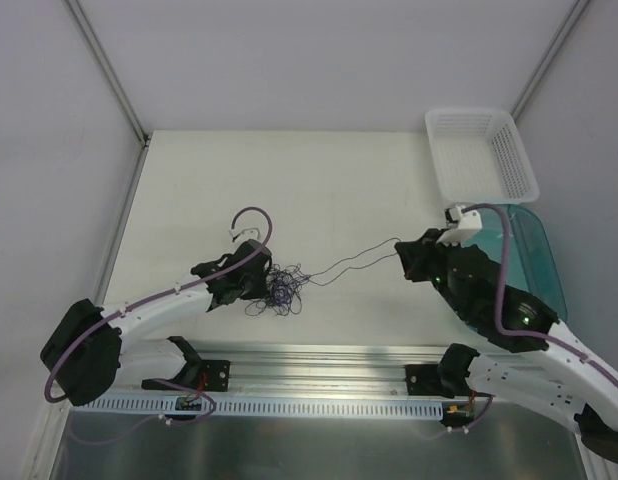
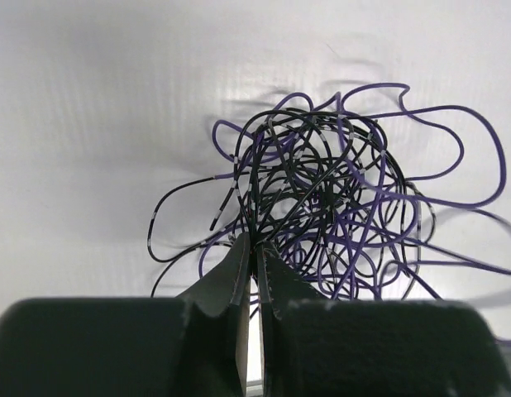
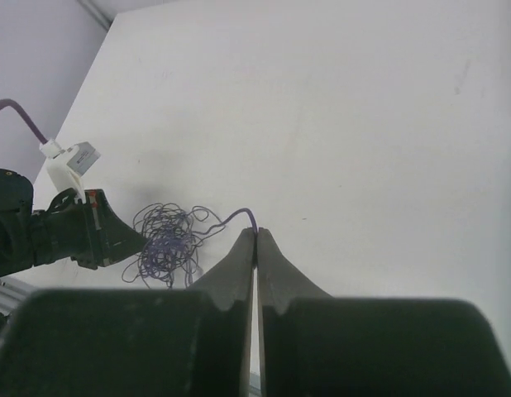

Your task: Untangle the cables

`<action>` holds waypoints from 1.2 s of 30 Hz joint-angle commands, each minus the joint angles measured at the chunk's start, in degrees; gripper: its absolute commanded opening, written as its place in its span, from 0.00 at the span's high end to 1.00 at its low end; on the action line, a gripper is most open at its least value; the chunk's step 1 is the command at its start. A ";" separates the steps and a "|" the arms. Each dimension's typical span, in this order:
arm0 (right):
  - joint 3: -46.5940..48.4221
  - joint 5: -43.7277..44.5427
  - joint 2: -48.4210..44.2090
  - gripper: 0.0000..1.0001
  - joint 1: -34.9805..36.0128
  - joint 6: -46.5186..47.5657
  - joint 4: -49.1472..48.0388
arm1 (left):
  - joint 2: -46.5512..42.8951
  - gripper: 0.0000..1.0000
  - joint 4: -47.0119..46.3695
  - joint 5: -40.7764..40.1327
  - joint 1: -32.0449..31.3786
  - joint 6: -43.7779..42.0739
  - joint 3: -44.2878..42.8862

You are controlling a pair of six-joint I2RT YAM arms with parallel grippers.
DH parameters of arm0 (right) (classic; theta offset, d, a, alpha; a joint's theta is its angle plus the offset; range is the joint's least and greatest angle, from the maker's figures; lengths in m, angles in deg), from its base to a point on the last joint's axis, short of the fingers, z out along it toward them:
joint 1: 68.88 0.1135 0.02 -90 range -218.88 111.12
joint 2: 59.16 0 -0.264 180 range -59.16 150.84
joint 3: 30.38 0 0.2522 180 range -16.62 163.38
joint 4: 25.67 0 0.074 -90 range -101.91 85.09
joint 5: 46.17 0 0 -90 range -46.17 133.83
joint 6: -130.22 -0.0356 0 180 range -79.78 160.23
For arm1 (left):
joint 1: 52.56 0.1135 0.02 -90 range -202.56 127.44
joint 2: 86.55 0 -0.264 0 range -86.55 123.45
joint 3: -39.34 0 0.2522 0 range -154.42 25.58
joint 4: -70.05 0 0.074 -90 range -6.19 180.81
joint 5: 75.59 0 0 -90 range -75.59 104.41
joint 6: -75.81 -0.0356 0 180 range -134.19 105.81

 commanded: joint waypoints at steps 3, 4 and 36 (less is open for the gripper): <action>5.07 9.15 -8.67 0.99 -0.13 2.76 13.81 | -0.58 1.00 4.33 -5.09 3.97 -3.30 -3.13; 5.68 9.51 -9.30 0.99 -0.05 2.76 15.47 | -0.58 1.00 4.51 -5.26 4.77 -3.56 -3.31; 28.18 18.20 -0.44 0.99 -0.05 19.88 18.31 | -5.41 0.82 6.36 9.39 16.90 -9.27 -3.31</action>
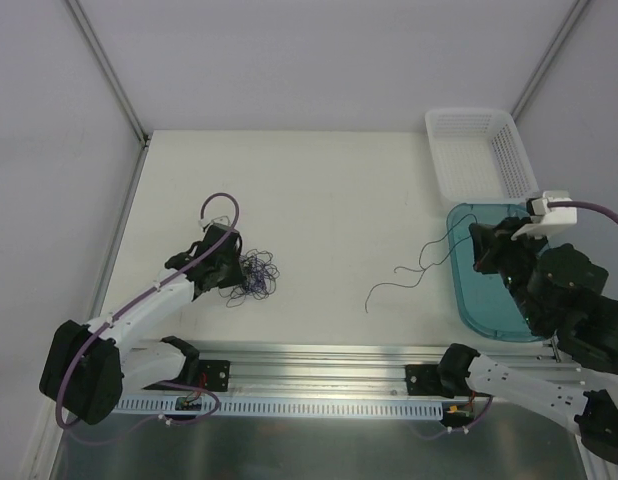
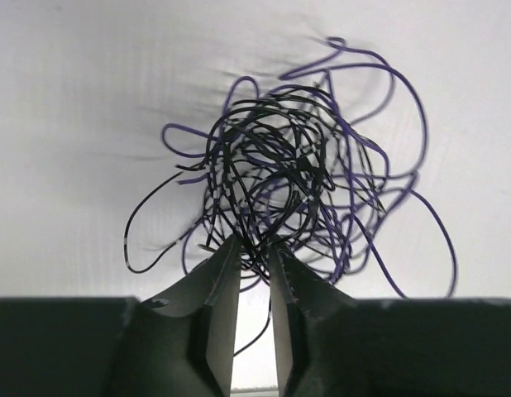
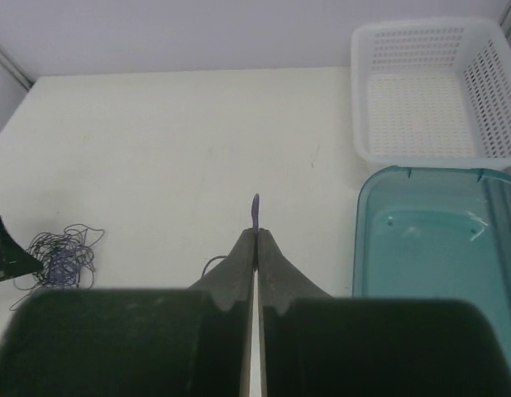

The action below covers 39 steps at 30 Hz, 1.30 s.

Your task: Untangle the cables

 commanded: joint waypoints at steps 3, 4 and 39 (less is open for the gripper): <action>6.24 6.70 7.56 0.99 -0.13 10.46 -7.48 | -4.61 0.67 1.48 9.57 0.40 -2.68 -1.76; 6.96 7.23 8.88 0.99 -0.22 11.79 -9.49 | -6.01 0.61 1.66 10.62 0.40 -2.68 -1.84; 35.44 -25.46 67.49 0.99 -58.93 10.84 -46.42 | -31.95 0.01 10.98 1.32 0.49 -18.67 -2.99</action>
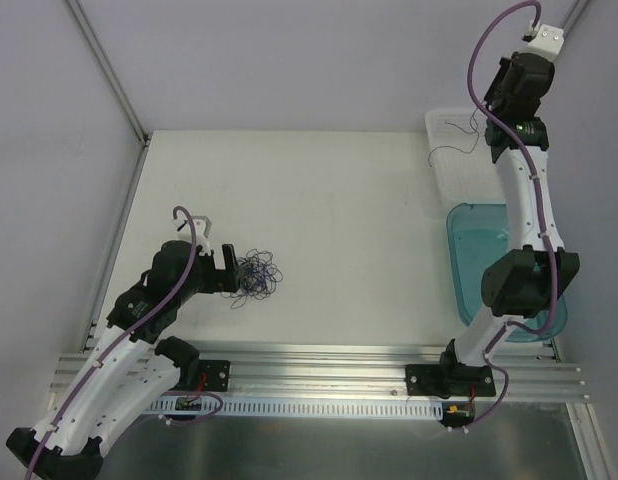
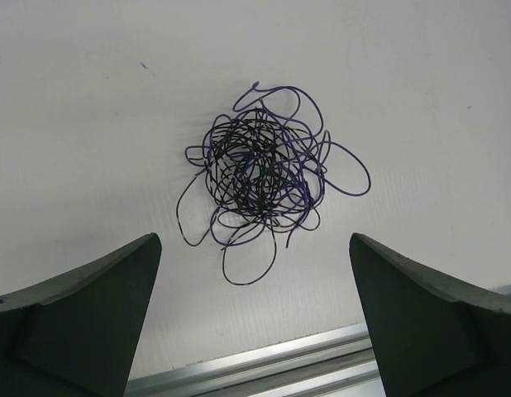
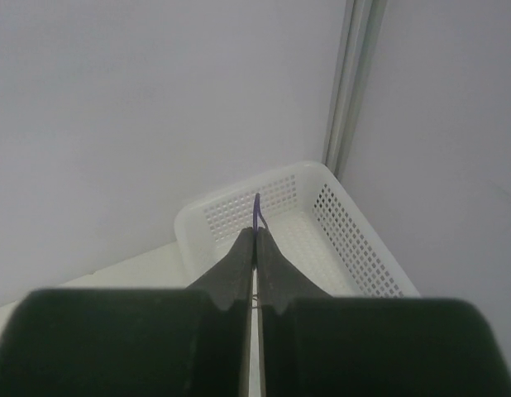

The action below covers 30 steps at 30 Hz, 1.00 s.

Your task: Untangle the cables

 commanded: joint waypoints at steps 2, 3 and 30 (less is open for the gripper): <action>2.07 0.37 4.43 0.99 -2.48 -3.00 -6.97 | -0.15 0.01 -1.41 -2.99 0.49 -1.38 0.05; 1.98 0.73 5.40 0.95 -2.83 -3.27 -5.84 | 0.38 0.01 -1.50 -2.90 0.49 -1.47 0.05; -32.54 -15.35 -15.12 0.25 15.09 -14.25 4.98 | 6.00 0.01 -1.77 0.70 1.63 0.63 0.05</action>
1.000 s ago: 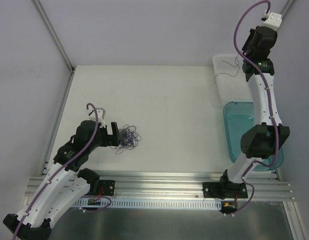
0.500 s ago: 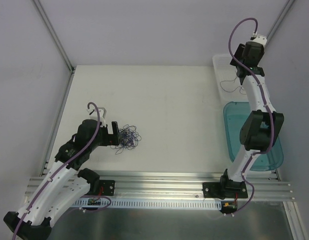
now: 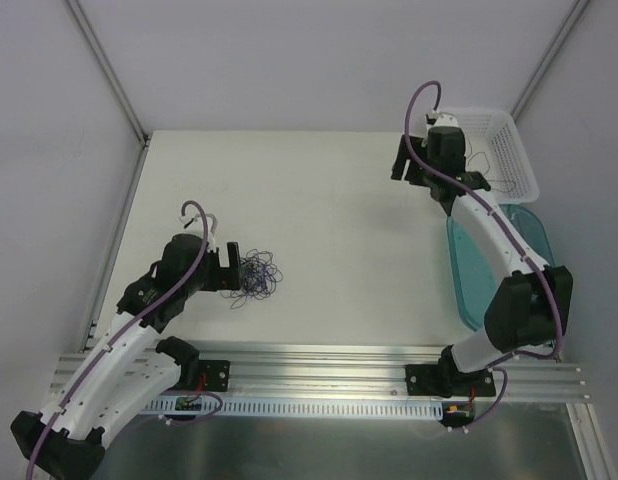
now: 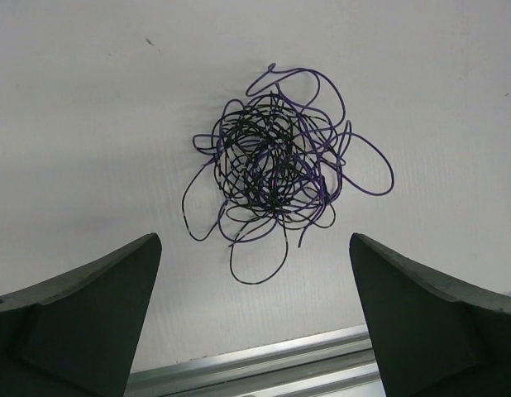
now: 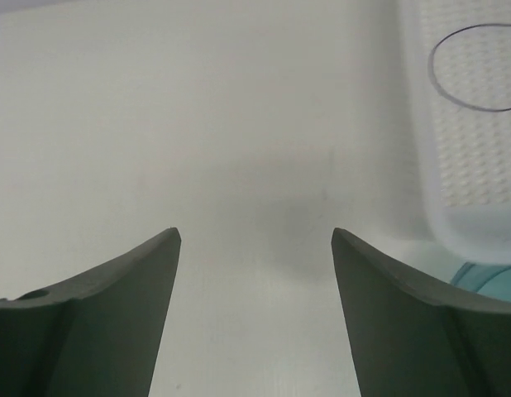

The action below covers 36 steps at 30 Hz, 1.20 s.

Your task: Untangle the cables

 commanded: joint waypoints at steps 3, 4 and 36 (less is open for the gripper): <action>-11.40 -3.71 -14.13 0.17 10.56 -8.23 0.31 | 4.59 0.01 -1.00 4.12 0.84 3.89 -0.21; -13.25 -3.71 -15.55 0.13 12.33 -8.94 -0.04 | 6.08 0.01 -1.00 4.47 0.84 5.39 -0.13; -43.41 11.67 -28.31 0.15 50.23 -31.26 -16.39 | 32.20 0.98 -28.33 11.50 -14.88 16.65 7.70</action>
